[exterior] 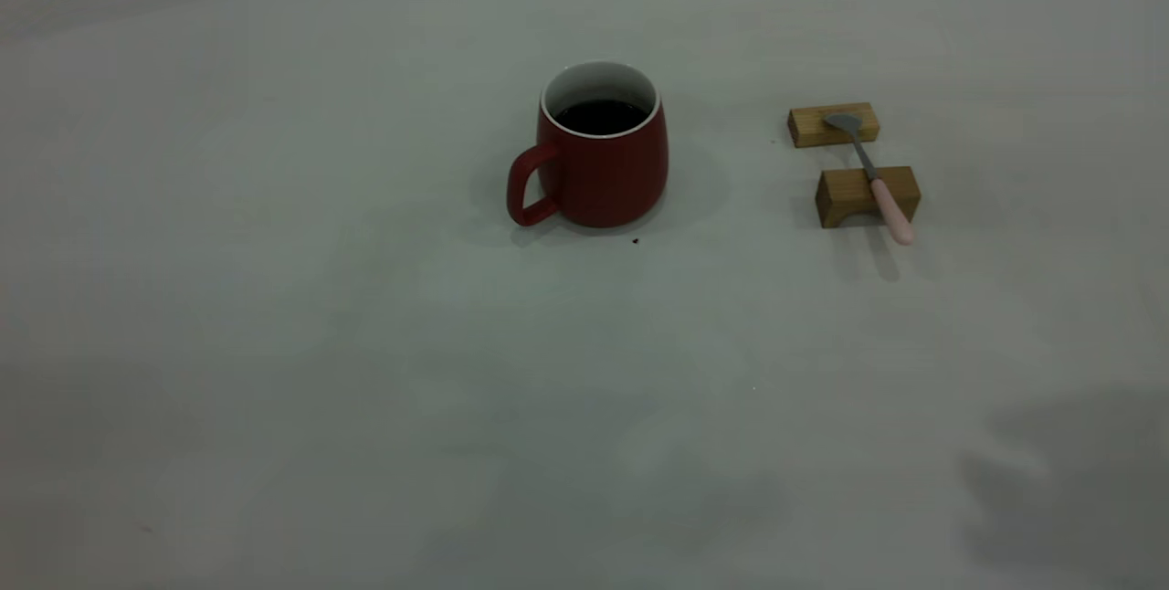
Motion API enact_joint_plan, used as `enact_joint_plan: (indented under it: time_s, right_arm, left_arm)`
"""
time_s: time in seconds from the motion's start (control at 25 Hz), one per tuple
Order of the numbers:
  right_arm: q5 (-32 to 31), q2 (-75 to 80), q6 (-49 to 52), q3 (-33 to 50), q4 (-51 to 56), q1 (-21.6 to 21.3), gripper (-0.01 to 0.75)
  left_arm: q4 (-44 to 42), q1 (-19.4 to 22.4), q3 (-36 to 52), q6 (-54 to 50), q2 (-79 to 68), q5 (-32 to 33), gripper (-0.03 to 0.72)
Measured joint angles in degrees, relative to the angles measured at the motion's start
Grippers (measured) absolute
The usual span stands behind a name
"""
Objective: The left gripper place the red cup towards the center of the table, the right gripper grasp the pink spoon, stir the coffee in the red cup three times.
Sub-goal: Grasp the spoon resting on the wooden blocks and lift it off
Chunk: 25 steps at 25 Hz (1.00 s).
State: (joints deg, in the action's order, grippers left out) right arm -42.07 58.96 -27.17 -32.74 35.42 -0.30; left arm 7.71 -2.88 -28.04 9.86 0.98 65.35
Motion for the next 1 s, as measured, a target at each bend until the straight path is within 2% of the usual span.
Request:
enact_joint_plan:
  time_s: [0.36, 0.64, 1.0]
  right_arm:
    - [4.61, 27.89, -3.20, -12.05, 2.17, 0.56, 0.530]
    - [11.71, 43.71, -3.81, -19.99, 1.90, 6.84, 0.530]
    - [10.99, 60.19, 0.44, -32.52, -1.60, 8.92, 0.530]
  left_arm:
    - [0.00, 0.00, 0.00, -0.05, 0.00, 0.00, 0.586]
    - [0.00, 0.00, 0.00, -0.05, 0.00, 0.00, 0.586]
    - [0.00, 0.00, 0.00, -0.05, 0.00, 0.00, 0.586]
